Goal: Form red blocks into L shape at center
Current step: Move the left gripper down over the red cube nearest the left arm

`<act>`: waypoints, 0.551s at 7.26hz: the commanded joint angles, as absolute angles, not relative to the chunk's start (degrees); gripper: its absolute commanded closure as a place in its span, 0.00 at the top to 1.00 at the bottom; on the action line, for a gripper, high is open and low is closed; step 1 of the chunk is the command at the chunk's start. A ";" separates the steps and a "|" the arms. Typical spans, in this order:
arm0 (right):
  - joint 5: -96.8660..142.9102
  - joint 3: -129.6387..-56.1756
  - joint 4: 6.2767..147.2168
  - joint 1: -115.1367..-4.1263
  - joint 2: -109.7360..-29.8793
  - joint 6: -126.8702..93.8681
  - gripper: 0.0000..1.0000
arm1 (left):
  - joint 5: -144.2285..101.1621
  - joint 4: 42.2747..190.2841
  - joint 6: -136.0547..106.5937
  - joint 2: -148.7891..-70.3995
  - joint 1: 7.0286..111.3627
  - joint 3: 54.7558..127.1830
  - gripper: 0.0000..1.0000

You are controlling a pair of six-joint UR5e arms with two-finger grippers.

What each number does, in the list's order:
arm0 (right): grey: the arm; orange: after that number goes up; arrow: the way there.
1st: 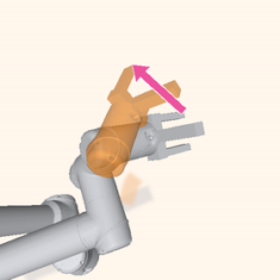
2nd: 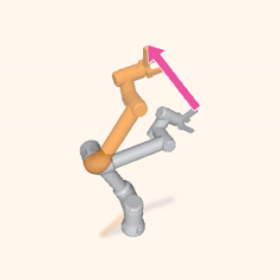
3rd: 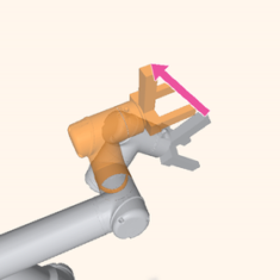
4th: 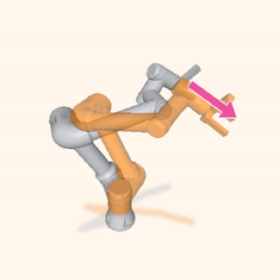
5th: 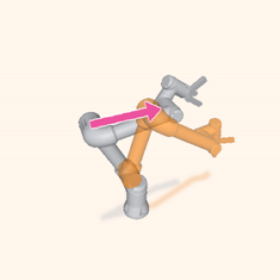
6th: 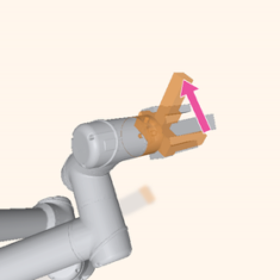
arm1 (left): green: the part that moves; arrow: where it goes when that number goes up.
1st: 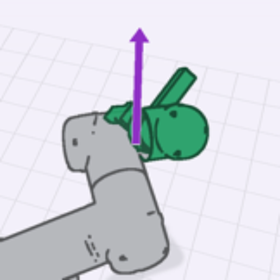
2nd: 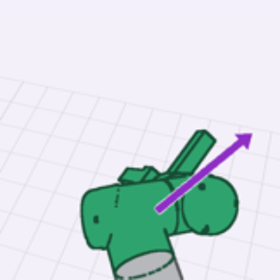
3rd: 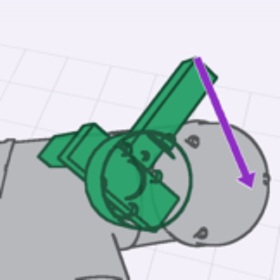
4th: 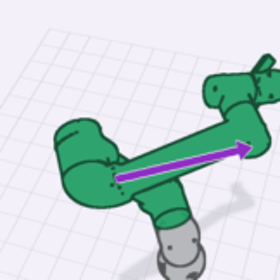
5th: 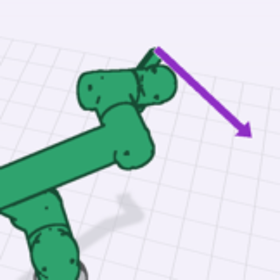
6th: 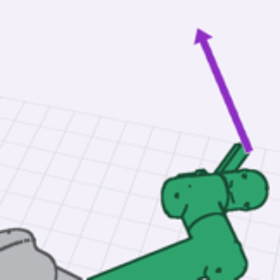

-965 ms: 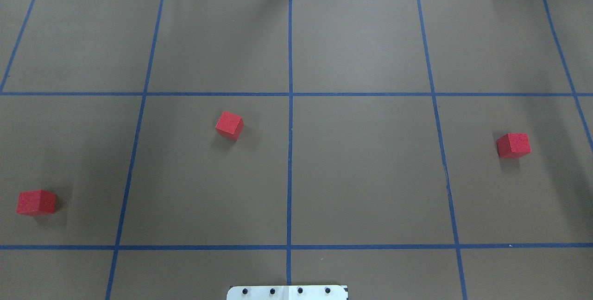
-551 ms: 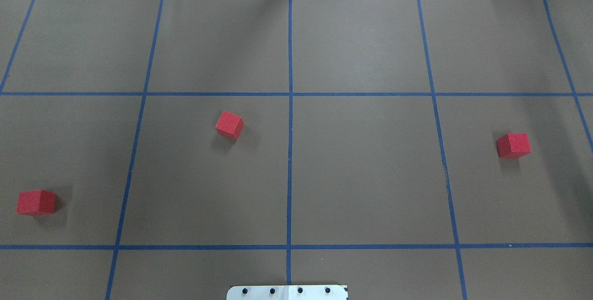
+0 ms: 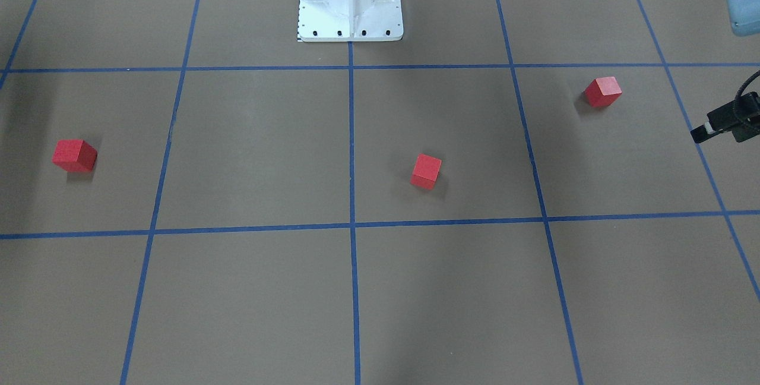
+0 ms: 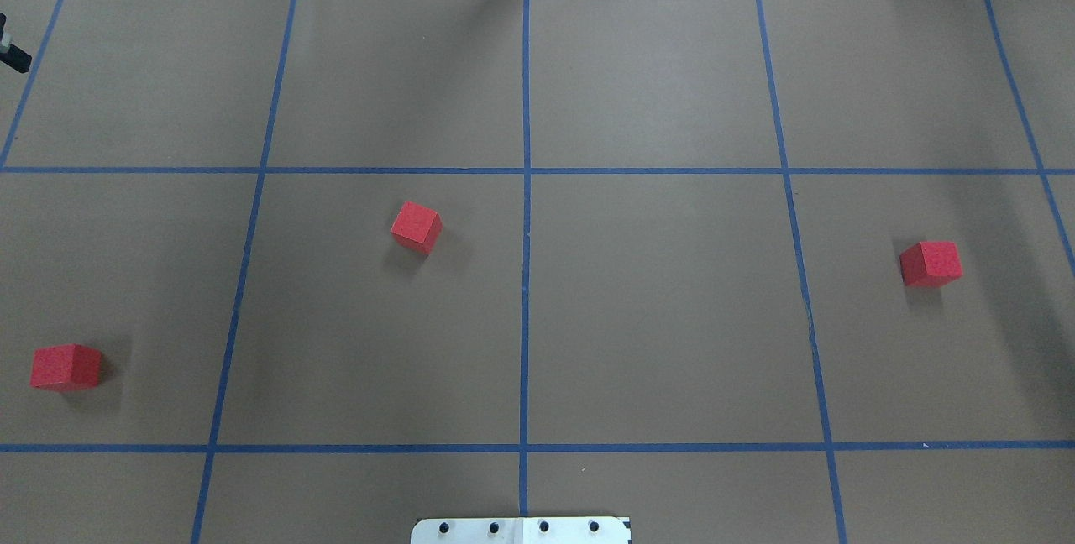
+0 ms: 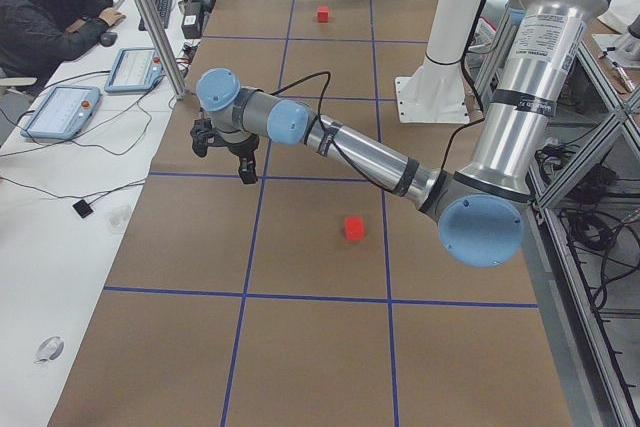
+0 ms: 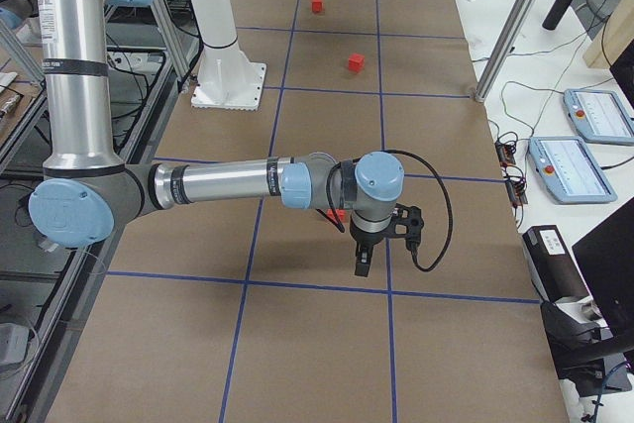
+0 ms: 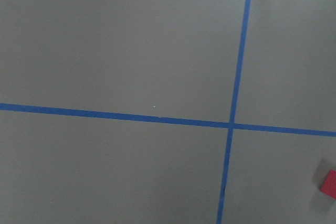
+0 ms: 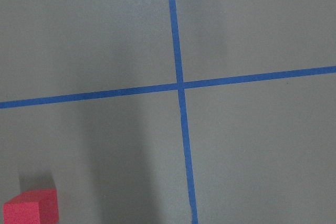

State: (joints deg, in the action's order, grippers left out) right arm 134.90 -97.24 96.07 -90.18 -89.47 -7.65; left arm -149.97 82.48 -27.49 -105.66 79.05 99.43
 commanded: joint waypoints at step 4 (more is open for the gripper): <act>134.91 -97.21 96.15 -90.18 -89.91 -7.65 0.99 | -126.25 84.46 -44.12 -95.68 60.84 118.25 1.00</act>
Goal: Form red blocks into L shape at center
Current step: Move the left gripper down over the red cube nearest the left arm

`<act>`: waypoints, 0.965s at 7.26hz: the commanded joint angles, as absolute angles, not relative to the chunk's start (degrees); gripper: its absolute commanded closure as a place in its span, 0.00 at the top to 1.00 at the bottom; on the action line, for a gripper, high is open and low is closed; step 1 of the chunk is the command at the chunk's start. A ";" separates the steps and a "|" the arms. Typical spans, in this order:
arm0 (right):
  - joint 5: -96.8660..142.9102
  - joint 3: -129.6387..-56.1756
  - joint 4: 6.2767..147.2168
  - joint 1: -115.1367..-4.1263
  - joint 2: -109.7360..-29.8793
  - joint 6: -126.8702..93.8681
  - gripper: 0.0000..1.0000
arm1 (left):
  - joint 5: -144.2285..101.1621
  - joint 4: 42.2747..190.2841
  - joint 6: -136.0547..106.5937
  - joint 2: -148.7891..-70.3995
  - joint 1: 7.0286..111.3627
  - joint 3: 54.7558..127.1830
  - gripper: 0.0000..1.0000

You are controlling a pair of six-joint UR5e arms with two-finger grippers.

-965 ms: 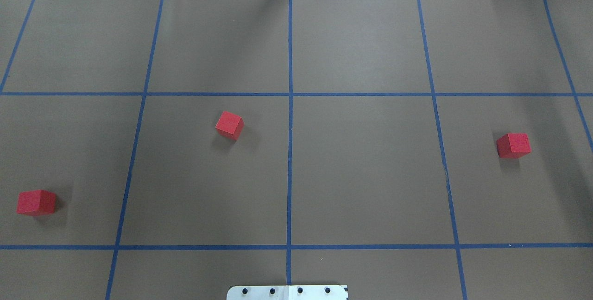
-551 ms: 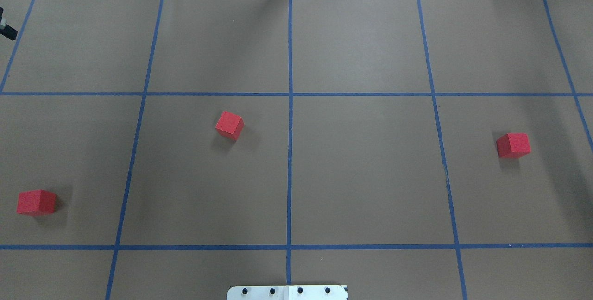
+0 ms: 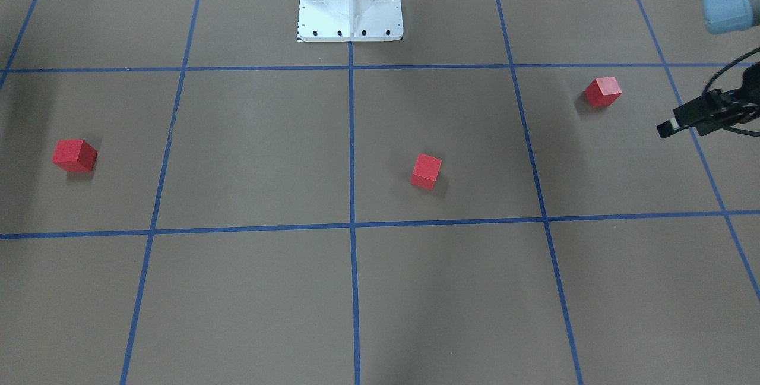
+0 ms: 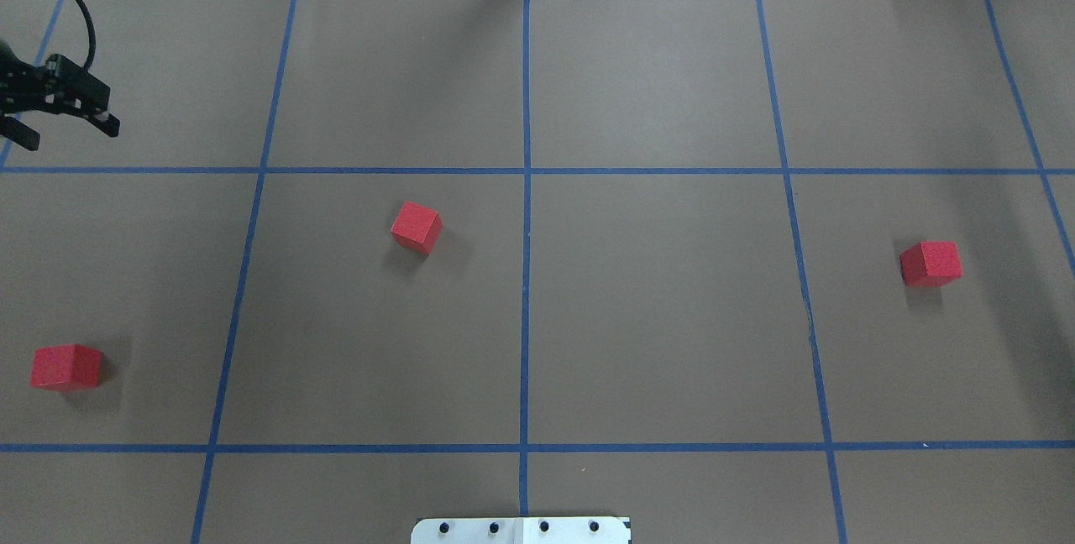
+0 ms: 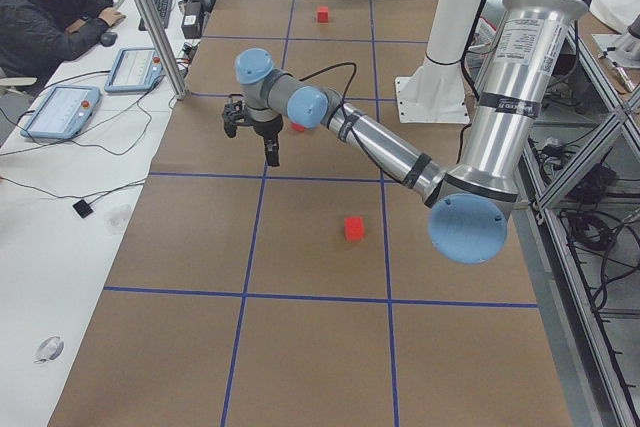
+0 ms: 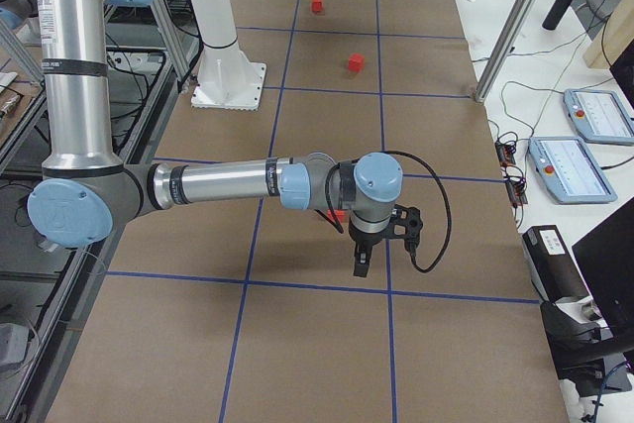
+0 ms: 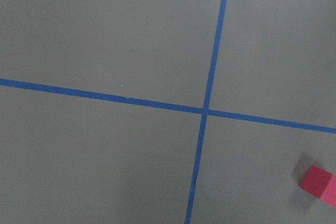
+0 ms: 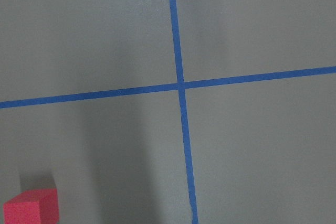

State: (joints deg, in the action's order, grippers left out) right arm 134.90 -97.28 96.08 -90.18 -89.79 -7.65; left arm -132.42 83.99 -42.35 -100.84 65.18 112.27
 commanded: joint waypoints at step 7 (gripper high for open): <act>134.91 -97.29 96.06 -90.09 -90.18 -7.65 0.99 | -113.69 119.08 -70.02 -69.34 43.21 120.07 1.00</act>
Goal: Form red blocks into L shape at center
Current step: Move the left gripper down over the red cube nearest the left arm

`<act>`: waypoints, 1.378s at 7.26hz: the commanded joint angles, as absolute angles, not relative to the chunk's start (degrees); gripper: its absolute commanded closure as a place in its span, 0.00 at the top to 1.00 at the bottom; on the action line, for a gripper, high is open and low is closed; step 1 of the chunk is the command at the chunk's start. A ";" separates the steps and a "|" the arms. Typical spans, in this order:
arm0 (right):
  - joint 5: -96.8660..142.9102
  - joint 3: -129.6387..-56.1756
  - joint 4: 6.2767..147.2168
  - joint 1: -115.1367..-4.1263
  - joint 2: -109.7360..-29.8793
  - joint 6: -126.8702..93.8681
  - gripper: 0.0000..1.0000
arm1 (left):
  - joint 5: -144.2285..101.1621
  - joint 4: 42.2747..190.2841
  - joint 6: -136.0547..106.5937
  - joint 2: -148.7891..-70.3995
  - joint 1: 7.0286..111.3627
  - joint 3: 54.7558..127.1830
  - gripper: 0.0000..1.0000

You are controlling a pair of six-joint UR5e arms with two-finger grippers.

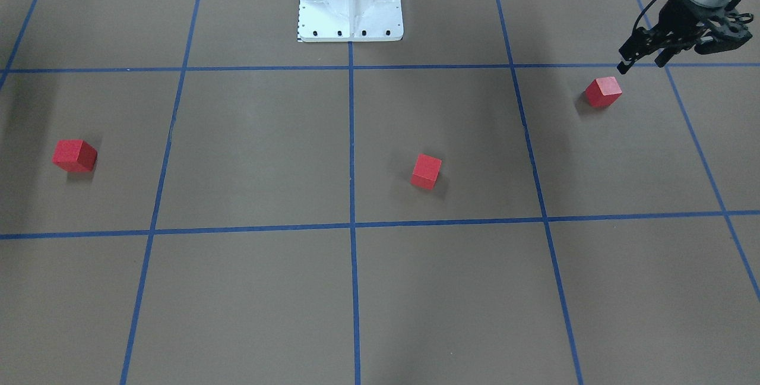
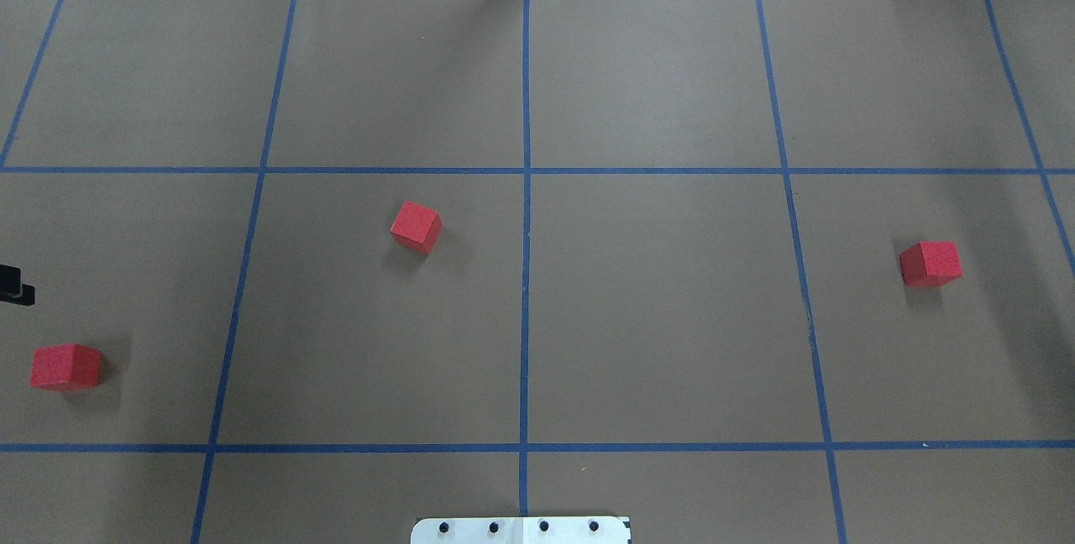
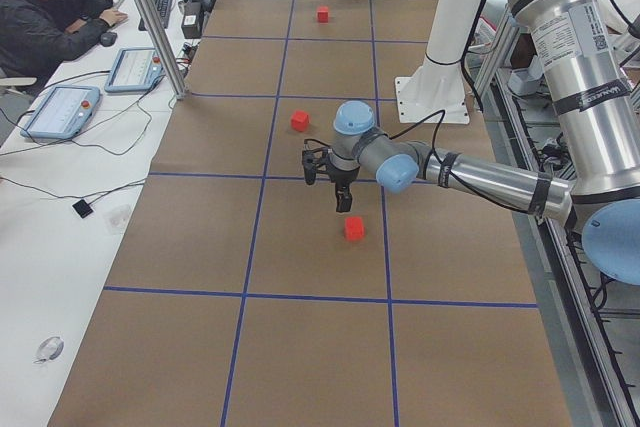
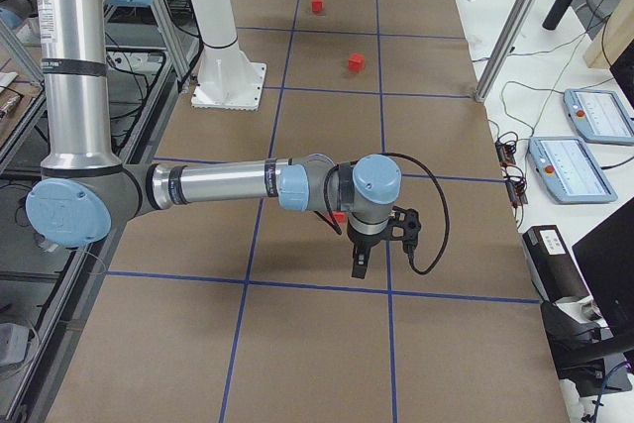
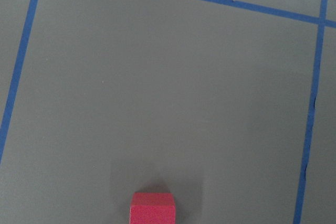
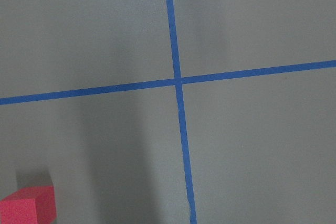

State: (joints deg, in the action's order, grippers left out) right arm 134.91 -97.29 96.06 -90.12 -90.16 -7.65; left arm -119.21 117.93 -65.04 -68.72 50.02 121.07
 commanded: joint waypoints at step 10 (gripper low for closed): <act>134.82 -96.77 96.07 -89.91 -90.26 -7.56 0.99 | -113.38 127.69 -59.68 -71.01 39.99 106.98 1.00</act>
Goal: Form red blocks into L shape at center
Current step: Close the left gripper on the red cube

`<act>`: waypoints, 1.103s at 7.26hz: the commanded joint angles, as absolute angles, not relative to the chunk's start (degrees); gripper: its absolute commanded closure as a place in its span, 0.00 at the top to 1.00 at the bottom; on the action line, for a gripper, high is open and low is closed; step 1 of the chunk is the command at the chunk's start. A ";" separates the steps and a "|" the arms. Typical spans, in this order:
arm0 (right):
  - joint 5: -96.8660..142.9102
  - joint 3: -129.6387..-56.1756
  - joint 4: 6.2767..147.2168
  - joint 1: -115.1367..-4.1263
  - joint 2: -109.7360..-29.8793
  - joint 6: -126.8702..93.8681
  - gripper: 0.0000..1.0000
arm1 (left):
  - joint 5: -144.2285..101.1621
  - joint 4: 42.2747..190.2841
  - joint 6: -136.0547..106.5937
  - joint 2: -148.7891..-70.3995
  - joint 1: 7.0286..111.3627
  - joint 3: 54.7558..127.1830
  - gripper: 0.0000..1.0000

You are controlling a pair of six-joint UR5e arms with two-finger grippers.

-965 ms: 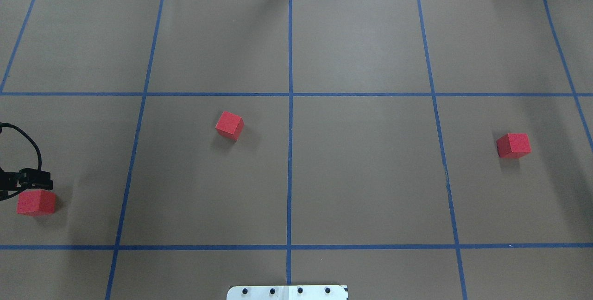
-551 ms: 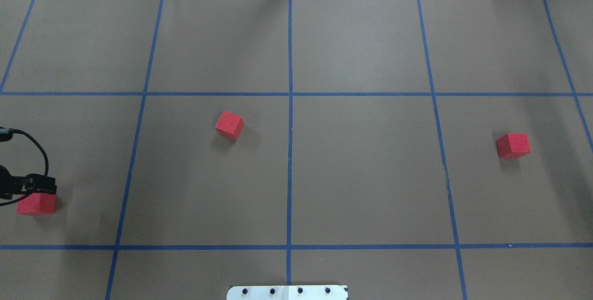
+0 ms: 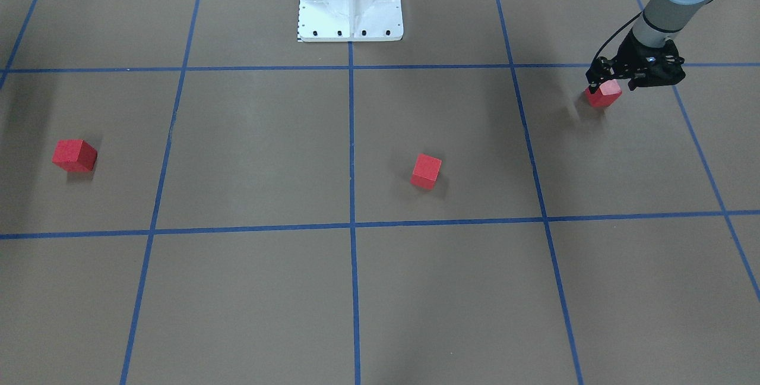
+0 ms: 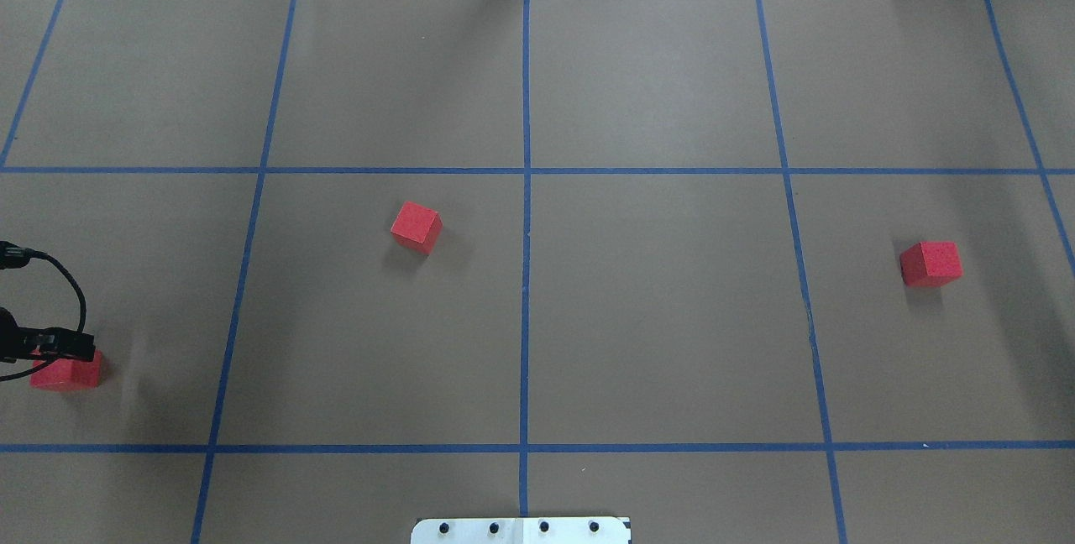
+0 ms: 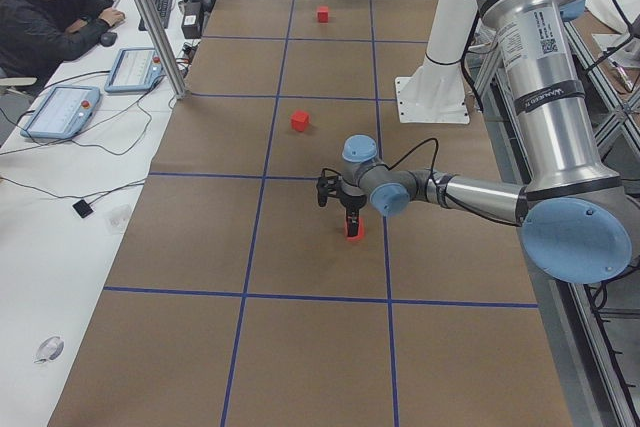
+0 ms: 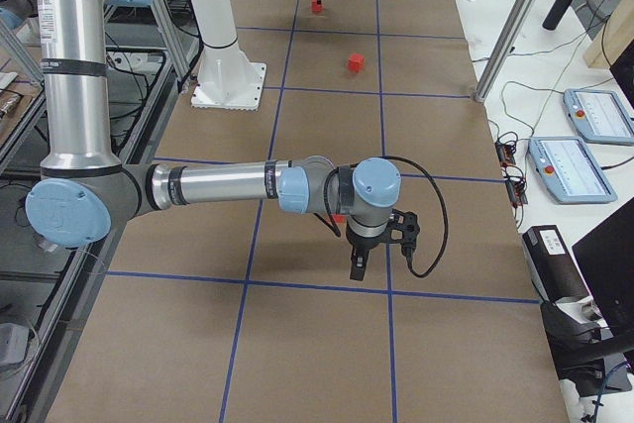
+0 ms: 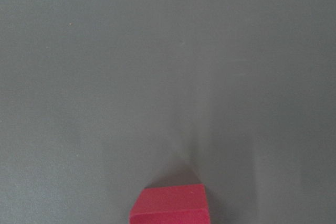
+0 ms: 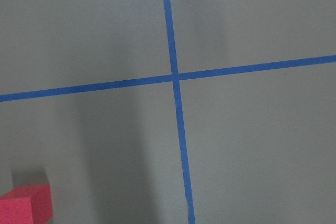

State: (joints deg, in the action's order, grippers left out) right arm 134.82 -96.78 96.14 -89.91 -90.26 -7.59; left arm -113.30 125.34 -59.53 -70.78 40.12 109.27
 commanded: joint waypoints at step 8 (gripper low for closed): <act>134.74 -96.77 96.06 -89.91 -90.26 -7.65 0.99 | -114.08 128.50 -60.47 -71.28 39.90 106.61 1.00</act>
